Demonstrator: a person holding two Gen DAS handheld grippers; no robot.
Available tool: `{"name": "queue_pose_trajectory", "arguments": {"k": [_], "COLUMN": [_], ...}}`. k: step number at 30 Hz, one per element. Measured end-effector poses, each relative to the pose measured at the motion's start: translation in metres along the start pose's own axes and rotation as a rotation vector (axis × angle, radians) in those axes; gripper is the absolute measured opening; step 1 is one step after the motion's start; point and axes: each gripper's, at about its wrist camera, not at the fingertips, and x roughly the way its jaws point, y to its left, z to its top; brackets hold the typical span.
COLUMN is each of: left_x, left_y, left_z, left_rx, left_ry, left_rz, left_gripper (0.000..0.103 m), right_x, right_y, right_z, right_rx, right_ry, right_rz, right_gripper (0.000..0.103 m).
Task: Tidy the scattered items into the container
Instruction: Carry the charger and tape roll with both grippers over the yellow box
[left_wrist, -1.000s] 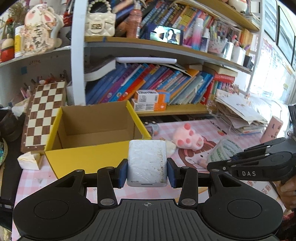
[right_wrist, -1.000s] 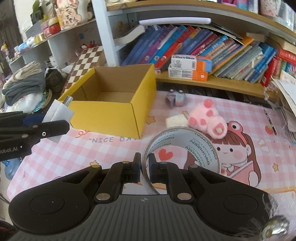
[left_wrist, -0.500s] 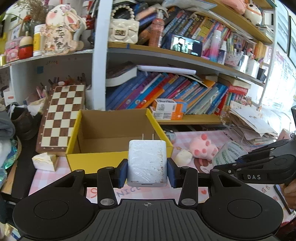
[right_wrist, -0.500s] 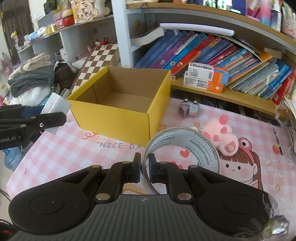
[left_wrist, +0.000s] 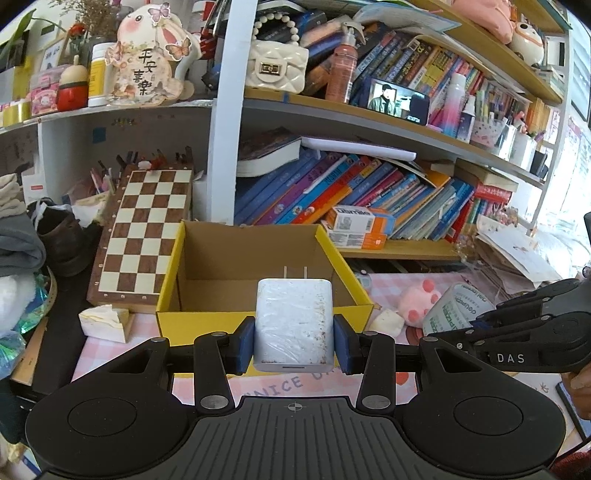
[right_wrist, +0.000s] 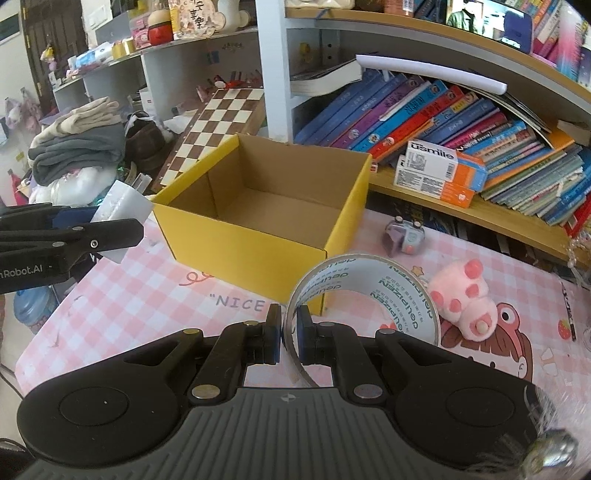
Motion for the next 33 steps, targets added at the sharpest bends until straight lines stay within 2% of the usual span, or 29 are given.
{"name": "queue_pose_trajectory", "arguments": {"k": [19,33], "left_x": [0.022,0.059], "left_y": [0.024,0.042], "left_z": [0.016,0.039], "left_rx": [0.009,0.032], "left_ry": [-0.01,-0.018], "left_rz": [0.021,0.033], "left_gripper": [0.041,0.041], "right_x": [0.024,0.059], "right_y": [0.006,0.013], "right_z": [0.04,0.083], "right_rx": [-0.061,-0.139], "right_ry": [-0.03,-0.054], "right_rz": [0.027,0.078], "right_gripper": [0.008,0.008]}}
